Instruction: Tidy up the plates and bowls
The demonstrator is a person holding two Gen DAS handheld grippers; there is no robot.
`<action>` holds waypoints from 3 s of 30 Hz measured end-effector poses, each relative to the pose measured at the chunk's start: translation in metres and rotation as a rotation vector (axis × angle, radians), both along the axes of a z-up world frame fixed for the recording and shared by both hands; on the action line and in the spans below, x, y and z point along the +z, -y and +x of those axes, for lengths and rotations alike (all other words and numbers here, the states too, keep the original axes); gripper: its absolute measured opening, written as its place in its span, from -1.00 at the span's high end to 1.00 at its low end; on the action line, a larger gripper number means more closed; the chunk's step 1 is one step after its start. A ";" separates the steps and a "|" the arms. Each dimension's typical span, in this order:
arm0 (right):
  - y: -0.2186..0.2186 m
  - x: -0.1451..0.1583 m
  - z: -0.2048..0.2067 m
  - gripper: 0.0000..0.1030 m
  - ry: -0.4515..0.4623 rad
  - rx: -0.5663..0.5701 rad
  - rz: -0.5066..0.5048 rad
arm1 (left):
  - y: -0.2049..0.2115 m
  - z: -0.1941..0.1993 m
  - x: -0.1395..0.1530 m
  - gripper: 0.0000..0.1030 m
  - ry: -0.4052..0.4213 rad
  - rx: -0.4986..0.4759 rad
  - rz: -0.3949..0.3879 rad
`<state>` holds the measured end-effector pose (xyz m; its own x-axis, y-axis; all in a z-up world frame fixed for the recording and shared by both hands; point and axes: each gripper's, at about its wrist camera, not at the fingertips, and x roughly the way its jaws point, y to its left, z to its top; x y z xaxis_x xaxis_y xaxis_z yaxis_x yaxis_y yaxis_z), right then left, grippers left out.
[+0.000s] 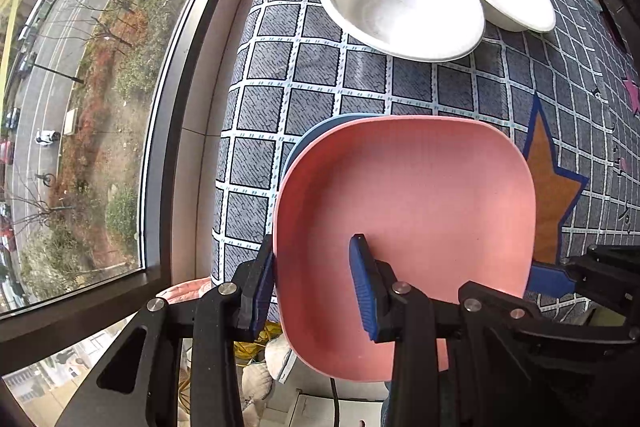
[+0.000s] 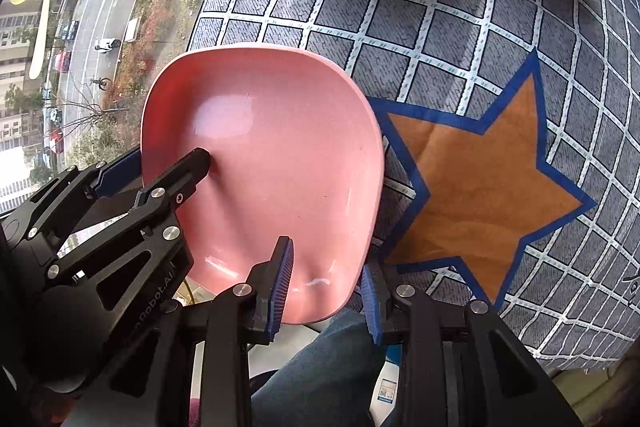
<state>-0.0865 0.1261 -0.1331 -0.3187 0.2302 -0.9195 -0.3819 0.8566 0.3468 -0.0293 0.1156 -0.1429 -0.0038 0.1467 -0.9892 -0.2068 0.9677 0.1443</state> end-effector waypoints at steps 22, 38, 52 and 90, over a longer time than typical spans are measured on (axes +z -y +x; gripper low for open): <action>0.120 0.080 0.013 -0.98 0.351 -0.141 -0.165 | 0.054 -0.015 0.078 -0.99 0.141 -0.160 -0.186; 0.184 0.075 0.003 -0.98 0.294 -0.290 -0.206 | 0.116 -0.014 0.088 -0.99 0.118 -0.320 -0.217; 0.188 0.073 -0.002 -0.98 0.282 -0.302 -0.200 | 0.119 -0.017 0.088 -0.99 0.111 -0.321 -0.199; 0.178 0.073 0.000 -0.98 0.273 -0.310 -0.194 | 0.103 -0.011 0.086 -0.99 0.099 -0.310 -0.170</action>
<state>-0.0863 -0.0523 -0.0596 -0.0019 0.0915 -0.9958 -0.1525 0.9841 0.0907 -0.0402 0.0127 -0.0569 0.1117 -0.0411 -0.9929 0.0953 0.9950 -0.0304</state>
